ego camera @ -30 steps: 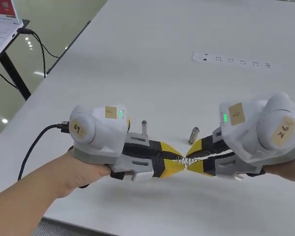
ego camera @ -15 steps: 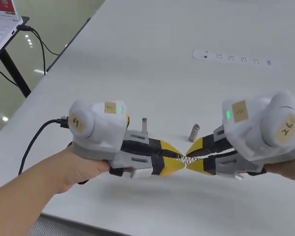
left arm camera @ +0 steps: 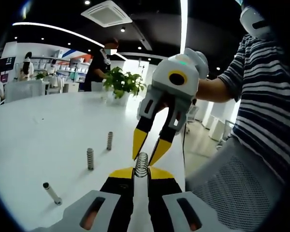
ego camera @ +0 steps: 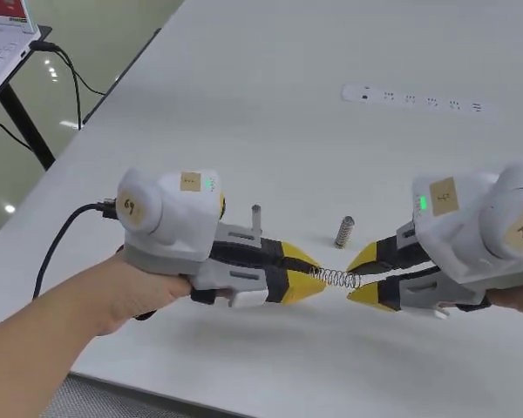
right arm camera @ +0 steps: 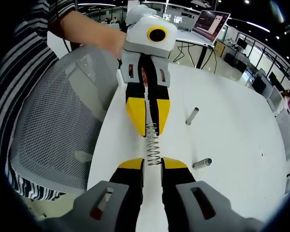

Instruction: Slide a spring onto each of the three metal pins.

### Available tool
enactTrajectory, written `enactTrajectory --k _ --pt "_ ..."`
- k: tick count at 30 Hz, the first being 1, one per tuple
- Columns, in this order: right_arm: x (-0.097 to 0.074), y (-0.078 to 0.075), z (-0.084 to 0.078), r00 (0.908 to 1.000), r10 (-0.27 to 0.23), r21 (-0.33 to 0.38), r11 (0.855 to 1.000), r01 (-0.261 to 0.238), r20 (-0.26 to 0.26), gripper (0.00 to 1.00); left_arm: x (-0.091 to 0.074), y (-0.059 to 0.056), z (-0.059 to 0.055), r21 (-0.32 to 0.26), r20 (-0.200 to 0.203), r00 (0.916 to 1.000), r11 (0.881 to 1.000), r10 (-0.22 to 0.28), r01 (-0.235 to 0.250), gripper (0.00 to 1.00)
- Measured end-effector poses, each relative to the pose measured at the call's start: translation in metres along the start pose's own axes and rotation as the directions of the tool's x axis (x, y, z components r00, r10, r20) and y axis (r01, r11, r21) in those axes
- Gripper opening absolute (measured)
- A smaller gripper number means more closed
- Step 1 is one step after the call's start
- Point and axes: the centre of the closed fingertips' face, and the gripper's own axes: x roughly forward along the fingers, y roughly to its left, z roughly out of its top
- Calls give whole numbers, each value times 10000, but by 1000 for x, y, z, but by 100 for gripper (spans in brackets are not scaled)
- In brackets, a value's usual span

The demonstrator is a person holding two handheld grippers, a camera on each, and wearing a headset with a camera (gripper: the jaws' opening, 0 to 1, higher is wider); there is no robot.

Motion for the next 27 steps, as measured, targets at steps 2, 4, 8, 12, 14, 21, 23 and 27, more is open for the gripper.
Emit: enactTrajectory --k 2,4,8,12,14,21,23,27 --pt "0 -1 0 10000 -36 -39 10000 36 30 9 1 -1 0 -14 -27 10000 10000 -24 24 2" --pt "-1 -2 1 9999 -89 -92 9999 89 80 8 1 -1 -1 -34 -45 10000 10000 -7 6 2" --pt "-3 -1 3 9998 -42 -202 9998 46 192 7 0 -2 -1 -51 -50 10000 10000 -11 10 2" --pt "-7 -1 5 9996 42 -281 9996 -34 284 7 0 -2 -3 41 -149 9999 10000 4 -4 2" --pt "-8 -1 8 9996 60 -408 9992 -48 290 7 0 -2 -5 76 -200 9998 10000 21 -20 2" --pt "-14 0 16 9991 196 -810 9966 -165 382 7 0 -2 -11 234 -375 9993 9997 33 -24 2" --pt "-15 1 19 9986 246 -882 9959 -204 460 7 0 -2 -13 276 -459 9989 9996 33 -21 2" --pt "-17 4 29 9961 430 -934 9950 -357 767 7 -1 -1 -17 399 -643 9979 9992 81 -55 2"
